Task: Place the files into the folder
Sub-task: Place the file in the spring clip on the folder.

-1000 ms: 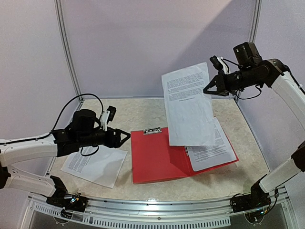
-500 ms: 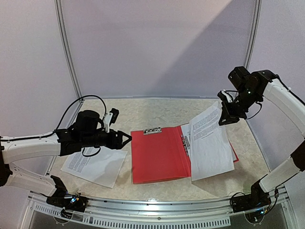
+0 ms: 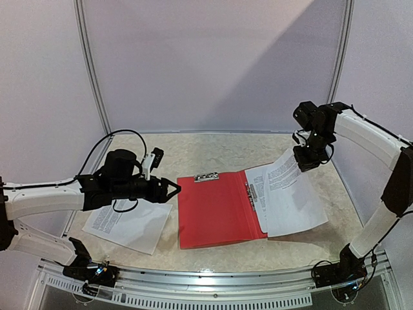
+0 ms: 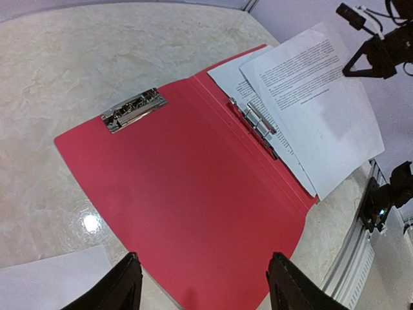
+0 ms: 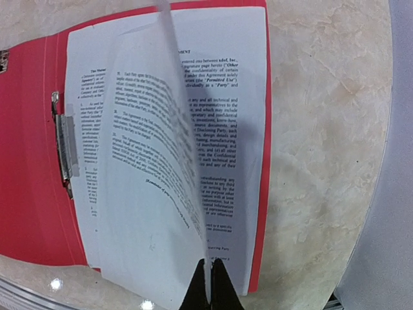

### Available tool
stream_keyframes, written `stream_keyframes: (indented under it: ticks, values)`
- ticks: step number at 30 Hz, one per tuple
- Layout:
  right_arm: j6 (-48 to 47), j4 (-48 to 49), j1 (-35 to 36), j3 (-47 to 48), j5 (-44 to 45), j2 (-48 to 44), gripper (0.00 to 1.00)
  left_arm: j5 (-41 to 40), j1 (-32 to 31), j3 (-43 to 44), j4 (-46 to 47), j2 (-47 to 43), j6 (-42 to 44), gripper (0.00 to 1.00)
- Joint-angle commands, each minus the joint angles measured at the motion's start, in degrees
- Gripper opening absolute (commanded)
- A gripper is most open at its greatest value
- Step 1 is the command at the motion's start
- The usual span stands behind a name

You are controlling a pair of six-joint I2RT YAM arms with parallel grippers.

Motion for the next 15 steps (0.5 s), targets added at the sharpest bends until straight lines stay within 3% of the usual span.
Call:
stream_keyframes:
  ticks: [1, 15]
  values:
    - [-2.69, 4.25, -0.02, 1.79, 3.6, 5.13, 0.0, 3.09, -0.39, -0.55, 1.94, 1.69, -0.43, 0.66]
    - [-4.92, 9.9, 0.0, 1.79, 6.49, 9.22, 0.0, 4.77, -0.41, -0.19, 2.59, 4.32, -0.42, 0.65]
